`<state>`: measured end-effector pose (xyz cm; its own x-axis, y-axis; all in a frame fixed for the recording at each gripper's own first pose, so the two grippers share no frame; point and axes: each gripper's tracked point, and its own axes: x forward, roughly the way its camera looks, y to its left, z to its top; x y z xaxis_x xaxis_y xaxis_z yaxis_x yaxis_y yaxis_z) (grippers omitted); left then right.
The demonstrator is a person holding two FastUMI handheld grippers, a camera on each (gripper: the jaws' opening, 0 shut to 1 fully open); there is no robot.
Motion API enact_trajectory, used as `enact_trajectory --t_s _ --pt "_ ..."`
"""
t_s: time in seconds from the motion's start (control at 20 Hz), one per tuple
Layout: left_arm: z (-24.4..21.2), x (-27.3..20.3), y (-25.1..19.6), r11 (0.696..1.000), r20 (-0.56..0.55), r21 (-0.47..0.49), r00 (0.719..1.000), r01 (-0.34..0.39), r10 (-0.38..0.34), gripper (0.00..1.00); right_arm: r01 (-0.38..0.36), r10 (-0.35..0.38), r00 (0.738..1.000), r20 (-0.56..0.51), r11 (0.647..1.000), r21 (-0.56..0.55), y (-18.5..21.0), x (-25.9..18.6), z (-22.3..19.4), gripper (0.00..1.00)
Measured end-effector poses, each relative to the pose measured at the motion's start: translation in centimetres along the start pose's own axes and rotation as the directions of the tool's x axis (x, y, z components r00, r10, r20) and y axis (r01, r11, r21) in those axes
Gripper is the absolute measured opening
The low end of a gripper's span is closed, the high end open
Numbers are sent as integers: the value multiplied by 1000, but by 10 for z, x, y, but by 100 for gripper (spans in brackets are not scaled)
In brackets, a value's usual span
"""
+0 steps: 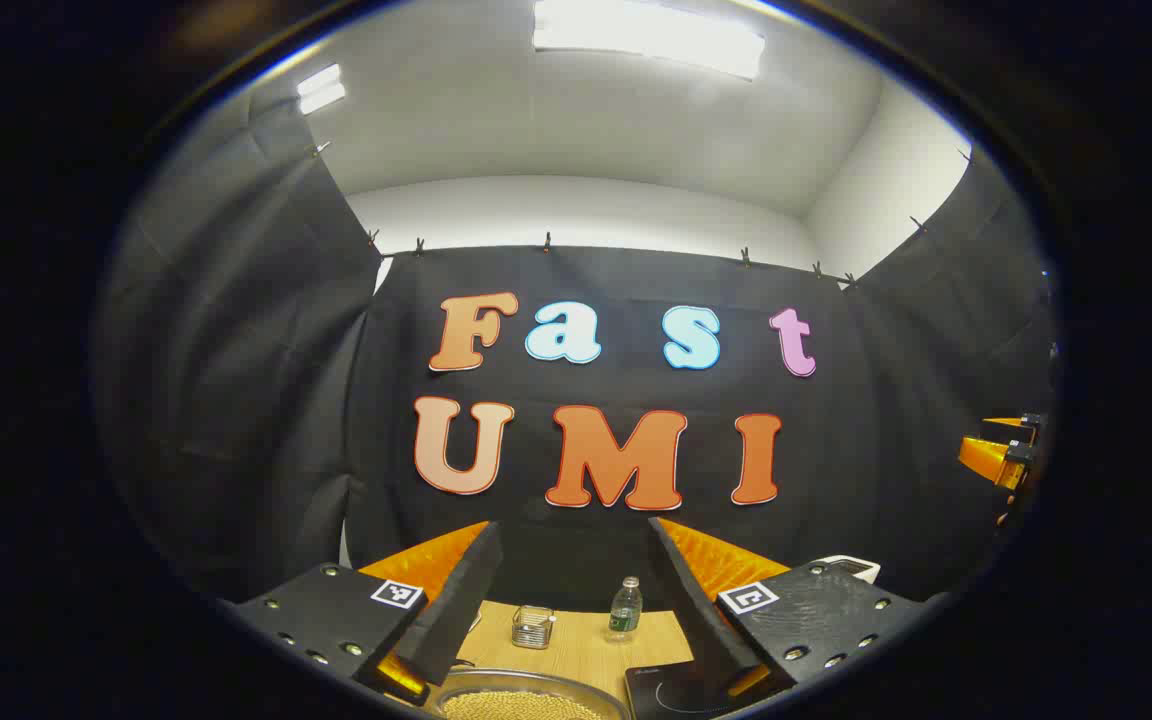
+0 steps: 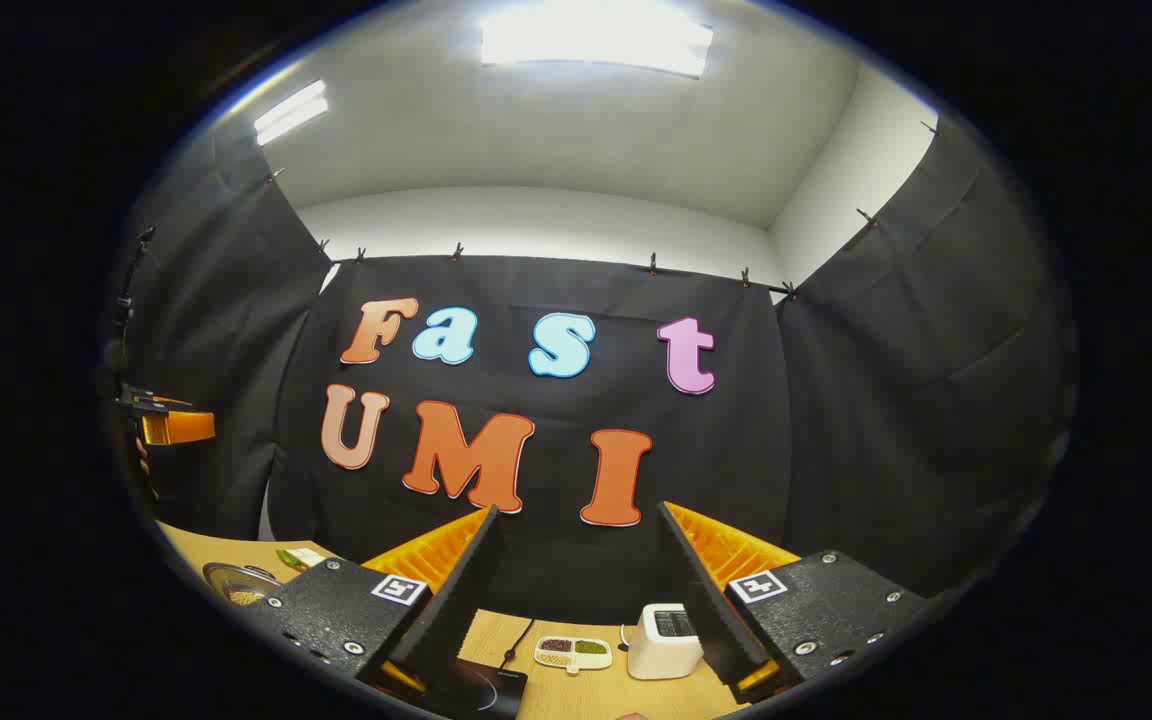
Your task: First push the handle of the pot to place it horizontally, then grasp the pot with both hands and set it on the induction cooktop.
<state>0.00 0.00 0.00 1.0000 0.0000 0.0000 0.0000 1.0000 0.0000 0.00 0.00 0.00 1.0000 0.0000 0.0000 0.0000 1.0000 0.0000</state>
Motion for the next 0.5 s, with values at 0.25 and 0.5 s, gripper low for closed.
enact_trajectory --t_s 0.25,0.5 --pt "1 -4 10 1000 3 5 1000 -10 10 92 -7 7 1000 -4 1000 -4 4 -2 1 94" --pt "10 -12 26 999 32 15 999 -38 37 88 -6 6 1000 8 1000 -1 6 -3 7 94"
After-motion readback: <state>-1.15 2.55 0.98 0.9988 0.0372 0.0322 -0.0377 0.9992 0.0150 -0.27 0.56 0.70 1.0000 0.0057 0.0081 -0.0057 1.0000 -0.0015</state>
